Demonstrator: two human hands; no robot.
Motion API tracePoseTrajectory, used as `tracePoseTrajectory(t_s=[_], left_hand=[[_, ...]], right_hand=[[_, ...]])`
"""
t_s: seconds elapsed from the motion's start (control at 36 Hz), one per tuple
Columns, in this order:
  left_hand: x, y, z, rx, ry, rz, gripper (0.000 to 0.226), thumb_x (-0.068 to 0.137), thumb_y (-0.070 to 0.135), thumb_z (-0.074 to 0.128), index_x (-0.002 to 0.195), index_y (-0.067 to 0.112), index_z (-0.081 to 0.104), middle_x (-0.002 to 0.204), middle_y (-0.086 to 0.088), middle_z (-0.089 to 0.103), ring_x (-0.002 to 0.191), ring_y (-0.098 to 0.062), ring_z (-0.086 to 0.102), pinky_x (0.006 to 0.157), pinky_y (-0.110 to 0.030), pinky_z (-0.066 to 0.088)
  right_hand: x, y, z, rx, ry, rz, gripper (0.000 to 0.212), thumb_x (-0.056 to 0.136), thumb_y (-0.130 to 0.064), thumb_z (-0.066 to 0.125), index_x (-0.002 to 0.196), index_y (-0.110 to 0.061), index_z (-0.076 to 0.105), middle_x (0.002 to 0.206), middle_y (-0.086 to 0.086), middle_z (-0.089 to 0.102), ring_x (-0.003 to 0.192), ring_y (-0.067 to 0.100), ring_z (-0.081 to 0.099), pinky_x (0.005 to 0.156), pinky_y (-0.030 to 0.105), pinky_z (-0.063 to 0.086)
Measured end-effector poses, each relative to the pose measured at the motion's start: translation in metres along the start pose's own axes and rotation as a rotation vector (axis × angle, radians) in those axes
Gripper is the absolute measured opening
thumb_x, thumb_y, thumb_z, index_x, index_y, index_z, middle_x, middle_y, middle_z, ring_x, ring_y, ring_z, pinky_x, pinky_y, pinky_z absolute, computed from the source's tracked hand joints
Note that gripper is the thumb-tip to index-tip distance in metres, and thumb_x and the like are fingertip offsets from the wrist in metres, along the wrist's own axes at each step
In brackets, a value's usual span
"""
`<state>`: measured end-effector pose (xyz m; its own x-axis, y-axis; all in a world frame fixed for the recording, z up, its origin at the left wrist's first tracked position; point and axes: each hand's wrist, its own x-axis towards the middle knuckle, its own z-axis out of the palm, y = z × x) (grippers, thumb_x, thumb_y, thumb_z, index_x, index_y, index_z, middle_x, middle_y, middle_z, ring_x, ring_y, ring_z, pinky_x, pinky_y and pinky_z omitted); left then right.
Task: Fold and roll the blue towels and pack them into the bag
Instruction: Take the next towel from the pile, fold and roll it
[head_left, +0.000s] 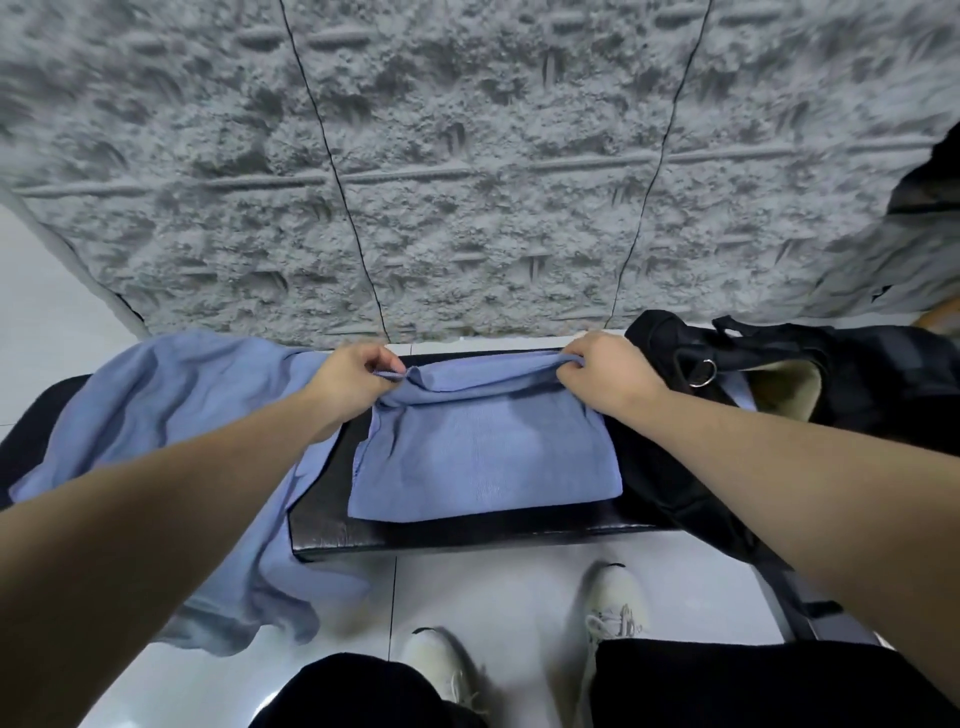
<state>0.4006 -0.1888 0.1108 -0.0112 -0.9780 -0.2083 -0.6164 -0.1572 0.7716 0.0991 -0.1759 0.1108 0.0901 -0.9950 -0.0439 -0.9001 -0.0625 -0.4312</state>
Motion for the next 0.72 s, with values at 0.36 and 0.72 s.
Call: tracePoseTrajectory(t_s=[0.36, 0.72], left_hand=[[-0.029, -0.028, -0.001, 0.291, -0.066, 0.133, 0.025, 0.089, -0.003, 0.06, 0.086, 0.02, 0.07, 0.088, 0.01, 0.063, 0.077, -0.004, 0.055, 0.061, -0.003, 0.04], [-0.054, -0.043, -0.01, 0.327, 0.067, 0.483, 0.012, 0.092, 0.017, 0.066, 0.092, 0.016, 0.078, 0.095, 0.007, 0.068, 0.093, -0.011, 0.058, 0.08, -0.017, 0.043]], right_hand=[[-0.032, -0.001, -0.003, -0.201, -0.297, -0.041, 0.035, 0.093, -0.03, 0.045, 0.065, -0.01, 0.04, 0.089, 0.013, 0.057, 0.077, 0.027, 0.055, 0.074, 0.043, 0.048], [-0.04, 0.007, -0.014, -0.104, -0.351, 0.0, 0.034, 0.092, -0.026, 0.048, 0.089, 0.005, 0.062, 0.104, 0.02, 0.064, 0.095, 0.035, 0.061, 0.085, 0.047, 0.05]])
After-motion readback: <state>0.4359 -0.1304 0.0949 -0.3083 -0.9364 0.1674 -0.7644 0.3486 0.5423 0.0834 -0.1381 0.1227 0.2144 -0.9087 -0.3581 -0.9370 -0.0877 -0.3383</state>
